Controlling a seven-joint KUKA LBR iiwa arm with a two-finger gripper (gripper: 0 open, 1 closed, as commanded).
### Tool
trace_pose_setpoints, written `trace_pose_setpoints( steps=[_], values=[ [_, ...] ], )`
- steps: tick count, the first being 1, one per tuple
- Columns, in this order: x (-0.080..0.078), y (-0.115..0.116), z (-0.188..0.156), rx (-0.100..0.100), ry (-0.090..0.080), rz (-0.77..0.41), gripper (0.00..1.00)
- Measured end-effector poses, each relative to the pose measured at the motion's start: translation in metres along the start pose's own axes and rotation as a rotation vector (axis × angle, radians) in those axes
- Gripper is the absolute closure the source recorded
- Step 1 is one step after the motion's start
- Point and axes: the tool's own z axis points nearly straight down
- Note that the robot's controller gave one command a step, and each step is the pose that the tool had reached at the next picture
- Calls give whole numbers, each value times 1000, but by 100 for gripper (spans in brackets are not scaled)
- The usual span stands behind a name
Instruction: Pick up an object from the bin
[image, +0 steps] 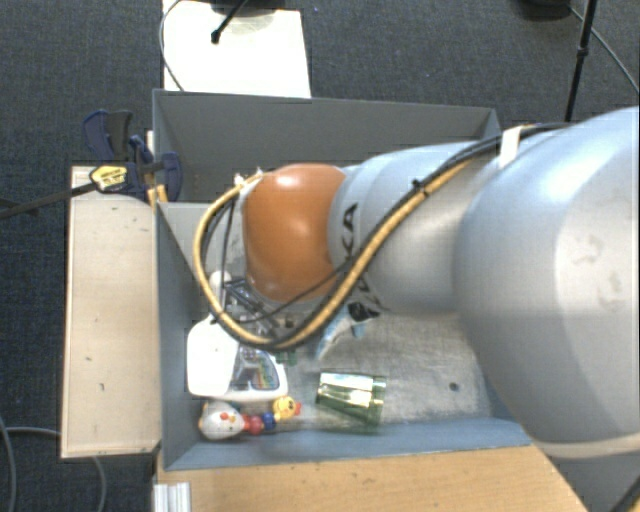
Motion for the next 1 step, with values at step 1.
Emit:
trace_pose_setpoints(
  steps=[1],
  values=[
    [0,0,0,0,0,-6,0]
  ],
)
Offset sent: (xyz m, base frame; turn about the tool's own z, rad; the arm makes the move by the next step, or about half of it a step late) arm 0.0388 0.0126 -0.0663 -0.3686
